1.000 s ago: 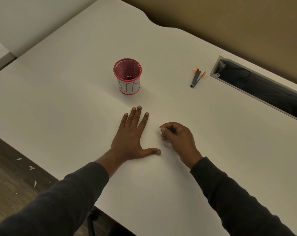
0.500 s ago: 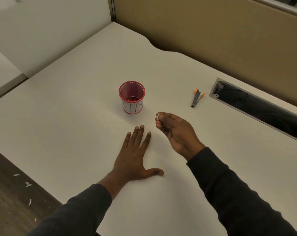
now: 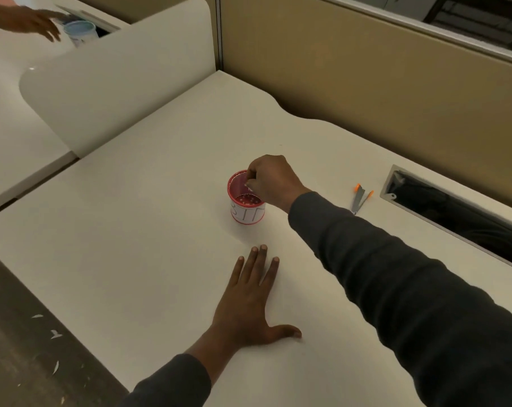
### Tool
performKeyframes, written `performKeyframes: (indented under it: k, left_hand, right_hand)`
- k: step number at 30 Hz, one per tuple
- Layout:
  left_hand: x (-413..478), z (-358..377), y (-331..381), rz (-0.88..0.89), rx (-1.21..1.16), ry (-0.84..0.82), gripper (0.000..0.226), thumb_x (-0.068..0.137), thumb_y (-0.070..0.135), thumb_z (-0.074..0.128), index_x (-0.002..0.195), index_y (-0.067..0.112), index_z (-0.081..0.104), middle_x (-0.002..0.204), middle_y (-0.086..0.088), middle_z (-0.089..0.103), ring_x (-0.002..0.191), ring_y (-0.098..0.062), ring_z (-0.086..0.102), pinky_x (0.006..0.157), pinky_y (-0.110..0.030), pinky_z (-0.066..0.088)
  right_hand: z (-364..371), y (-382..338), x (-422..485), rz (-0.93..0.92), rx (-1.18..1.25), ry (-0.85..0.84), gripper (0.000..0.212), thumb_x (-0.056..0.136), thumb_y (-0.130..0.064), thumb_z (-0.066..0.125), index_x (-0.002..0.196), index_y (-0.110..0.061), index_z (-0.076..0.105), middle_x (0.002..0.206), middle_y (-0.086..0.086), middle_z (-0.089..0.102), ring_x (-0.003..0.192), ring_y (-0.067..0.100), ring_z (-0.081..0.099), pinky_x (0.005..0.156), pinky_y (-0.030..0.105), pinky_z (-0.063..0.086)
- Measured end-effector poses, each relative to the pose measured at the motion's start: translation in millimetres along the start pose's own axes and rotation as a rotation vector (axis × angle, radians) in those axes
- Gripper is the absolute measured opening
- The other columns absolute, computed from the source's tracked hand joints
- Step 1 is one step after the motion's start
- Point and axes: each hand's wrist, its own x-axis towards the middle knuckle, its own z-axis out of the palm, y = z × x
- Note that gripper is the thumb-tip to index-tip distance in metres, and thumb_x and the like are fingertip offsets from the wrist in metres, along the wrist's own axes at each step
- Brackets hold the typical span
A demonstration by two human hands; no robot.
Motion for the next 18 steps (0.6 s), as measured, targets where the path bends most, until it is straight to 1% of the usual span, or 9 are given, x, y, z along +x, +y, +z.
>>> performKeyframes:
  k: [2, 4, 10, 12, 15, 18]
  left_hand:
    - [0.4, 0.2, -0.8, 0.003, -0.003, -0.003, 0.136, 0.068, 0.103, 0.039, 0.160, 0.027, -0.026, 0.163, 0.001, -0.044, 0.150, -0.020, -0.042, 0.130, -0.048, -0.011]
    - [0.3, 0.1, -1.3, 0.005, -0.006, -0.001, 0.136, 0.069, 0.103, 0.040, 0.160, 0.027, -0.026, 0.163, 0.001, -0.043, 0.150, -0.020, -0.041, 0.129, -0.047, -0.013]
    - [-0.1, 0.8, -1.6, 0.008, -0.012, 0.006, 0.135, 0.069, 0.102, 0.041, 0.161, 0.027, -0.023, 0.165, 0.001, -0.041, 0.151, -0.020, -0.040, 0.129, -0.047, -0.013]
    - [0.2, 1.1, -1.9, 0.006, -0.014, 0.000, 0.135, 0.069, 0.102, 0.042, 0.161, 0.028, -0.023, 0.164, 0.001, -0.041, 0.151, -0.020, -0.041, 0.129, -0.047, -0.013]
    - [0.1, 1.2, -1.9, 0.002, -0.017, -0.001, 0.135, 0.069, 0.102, 0.042, 0.161, 0.028, -0.023, 0.165, 0.001, -0.041, 0.151, -0.020, -0.040, 0.129, -0.047, -0.013]
    - [0.0, 1.0, -1.3, 0.000, -0.012, -0.002, 0.134, 0.069, 0.102, 0.042, 0.161, 0.028, -0.023, 0.165, 0.001, -0.041, 0.152, -0.020, -0.040, 0.129, -0.048, -0.012]
  right_hand:
    - [4.4, -0.9, 6.0, -0.035, -0.124, -0.043, 0.021, 0.091, -0.015, 0.063, 0.108, -0.006, 0.070, 0.106, 0.014, 0.069, 0.098, 0.029, 0.066, 0.079, 0.032, 0.055]
    - [7.4, -1.3, 8.9, -0.054, -0.179, -0.066, 0.023, 0.091, -0.014, 0.064, 0.111, -0.004, 0.069, 0.106, 0.015, 0.068, 0.097, 0.030, 0.067, 0.078, 0.032, 0.055]
    - [5.7, -2.4, 9.0, -0.114, -0.248, -0.043, 0.024, 0.090, -0.018, 0.068, 0.111, -0.006, 0.068, 0.109, 0.014, 0.068, 0.097, 0.029, 0.066, 0.079, 0.034, 0.056]
    - [4.1, -3.0, 7.9, -0.139, -0.264, -0.029, 0.022, 0.090, -0.018, 0.068, 0.109, -0.007, 0.067, 0.108, 0.014, 0.068, 0.097, 0.029, 0.065, 0.076, 0.032, 0.054]
    - [3.9, -4.4, 5.7, -0.156, -0.289, -0.040, 0.018, 0.090, -0.013, 0.065, 0.107, -0.007, 0.065, 0.106, 0.013, 0.067, 0.094, 0.028, 0.064, 0.069, 0.030, 0.047]
    - [7.0, -5.3, 3.3, -0.153, -0.313, -0.069, 0.020, 0.089, -0.005, 0.061, 0.108, -0.006, 0.067, 0.103, 0.014, 0.068, 0.090, 0.029, 0.064, 0.067, 0.031, 0.045]
